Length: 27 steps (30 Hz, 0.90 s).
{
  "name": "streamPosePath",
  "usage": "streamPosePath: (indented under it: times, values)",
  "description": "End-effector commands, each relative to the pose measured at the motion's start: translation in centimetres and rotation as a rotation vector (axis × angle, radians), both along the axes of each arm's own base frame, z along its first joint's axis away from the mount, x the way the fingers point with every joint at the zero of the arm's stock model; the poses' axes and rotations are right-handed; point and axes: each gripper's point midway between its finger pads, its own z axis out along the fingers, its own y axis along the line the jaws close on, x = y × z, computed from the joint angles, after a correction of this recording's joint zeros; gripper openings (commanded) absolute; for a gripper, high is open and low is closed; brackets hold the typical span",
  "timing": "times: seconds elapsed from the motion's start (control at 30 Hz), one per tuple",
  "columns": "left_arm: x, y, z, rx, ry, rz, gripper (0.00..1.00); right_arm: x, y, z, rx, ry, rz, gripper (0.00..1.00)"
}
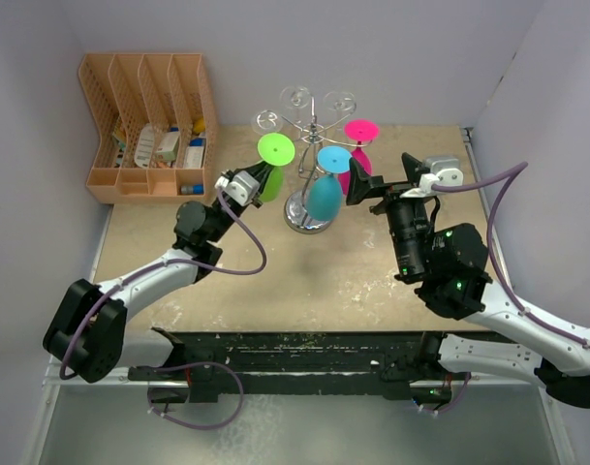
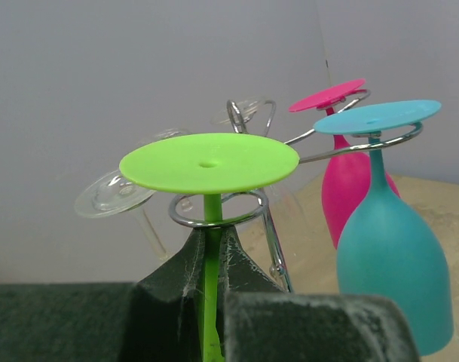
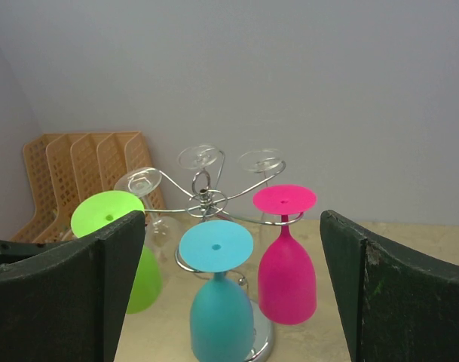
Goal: Place the wine glass upside down on the wine glass rack
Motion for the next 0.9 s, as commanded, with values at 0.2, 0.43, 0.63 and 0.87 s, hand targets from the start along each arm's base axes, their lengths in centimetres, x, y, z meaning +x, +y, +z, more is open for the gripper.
streamPosePath:
  times: [0.2, 0.43, 0.63, 0.87]
  values:
    - [-2.2, -2.3, 1.6, 0.041, -0.065, -0.143, 0.00, -0.9, -1.4, 2.2, 0.087, -0.046, 0.013, 1.00]
    - [-1.2, -2.7, 0.7, 0.055, -0.048, -0.131, 0.04, -0.8, -1.3, 1.8, 0.074, -0.039, 0.008, 1.00]
    - [-1.0, -2.7, 0.0, 0.059, -0.033, -0.124, 0.20, -0.7, -1.0, 1.9, 0.063, -0.045, 0.010, 1.00]
    - [-1.4, -2.2, 0.3, 0.051, -0.035, -0.117, 0.35, -0.6, -0.8, 1.9, 0.059, -0.045, 0.009, 1.00]
